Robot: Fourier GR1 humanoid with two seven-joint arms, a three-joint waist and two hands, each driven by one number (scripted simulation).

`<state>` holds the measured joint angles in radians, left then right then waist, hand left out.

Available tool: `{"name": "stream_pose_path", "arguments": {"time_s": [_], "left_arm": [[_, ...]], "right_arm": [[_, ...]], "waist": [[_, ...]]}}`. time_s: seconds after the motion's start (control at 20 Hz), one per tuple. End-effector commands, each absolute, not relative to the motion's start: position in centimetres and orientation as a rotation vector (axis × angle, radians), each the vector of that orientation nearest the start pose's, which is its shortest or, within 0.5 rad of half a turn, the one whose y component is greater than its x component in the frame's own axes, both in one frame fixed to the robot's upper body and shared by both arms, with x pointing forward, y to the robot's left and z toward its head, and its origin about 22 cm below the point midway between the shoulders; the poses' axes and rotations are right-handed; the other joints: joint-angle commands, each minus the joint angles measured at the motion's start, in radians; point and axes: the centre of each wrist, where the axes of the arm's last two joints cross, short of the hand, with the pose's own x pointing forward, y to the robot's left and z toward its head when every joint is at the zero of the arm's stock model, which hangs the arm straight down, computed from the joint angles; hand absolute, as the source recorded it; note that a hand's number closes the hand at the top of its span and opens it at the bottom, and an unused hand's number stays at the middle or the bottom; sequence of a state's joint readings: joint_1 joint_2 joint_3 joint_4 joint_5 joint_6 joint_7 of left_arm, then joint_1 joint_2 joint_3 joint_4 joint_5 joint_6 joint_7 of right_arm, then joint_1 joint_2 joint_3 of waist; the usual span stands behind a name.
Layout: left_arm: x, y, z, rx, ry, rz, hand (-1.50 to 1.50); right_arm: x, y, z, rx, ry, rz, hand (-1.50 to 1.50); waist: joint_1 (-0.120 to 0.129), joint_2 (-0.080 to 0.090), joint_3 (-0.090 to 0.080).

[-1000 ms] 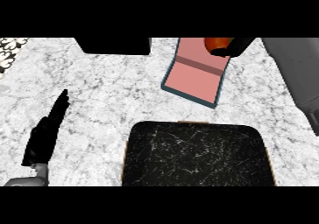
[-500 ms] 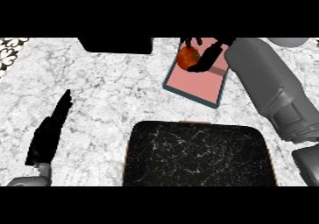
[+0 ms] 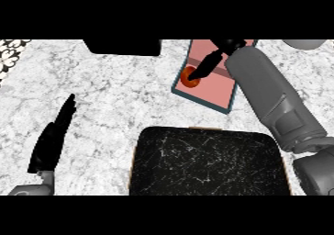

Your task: Pick the tomato from the tray and place it in the cardboard box

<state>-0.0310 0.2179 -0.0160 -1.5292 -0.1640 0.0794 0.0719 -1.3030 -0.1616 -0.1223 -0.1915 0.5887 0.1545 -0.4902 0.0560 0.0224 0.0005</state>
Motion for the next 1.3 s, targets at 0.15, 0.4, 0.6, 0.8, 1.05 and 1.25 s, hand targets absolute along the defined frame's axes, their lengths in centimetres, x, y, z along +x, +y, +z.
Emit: {"name": "stream_pose_path", "arguments": {"time_s": [0.15,0.4,0.6,0.8,1.05,1.25], "left_arm": [[25.9,28.0,1.5,0.344,-1.493,-0.252,0.0],[26.2,26.3,2.2,0.326,-1.502,-0.247,0.0],[25.6,26.8,1.8,0.327,-1.512,-0.268,0.0],[25.9,27.4,2.7,0.338,-1.509,-0.263,0.0],[26.2,26.3,2.9,0.339,-1.538,-0.264,0.0],[26.2,25.5,3.0,0.307,-1.542,-0.291,0.0]], "right_arm": [[47.7,-17.5,13.9,0.023,-1.842,0.627,-1.5],[48.1,-23.6,17.0,0.118,-1.858,0.411,-1.5],[47.4,-29.7,19.0,-0.001,-1.854,0.266,-1.5],[46.1,-34.8,20.0,-0.043,-1.844,0.198,-1.5],[43.8,-40.1,19.6,-0.037,-1.86,0.164,-1.5],[43.4,-41.3,21.3,-0.059,-1.886,0.193,-1.5]], "waist": [[0.002,0.004,0.001],[0.008,0.011,0.002],[0.029,0.022,0.002],[0.033,0.022,0.003],[0.04,0.036,0.007],[0.062,0.04,0.007]]}}
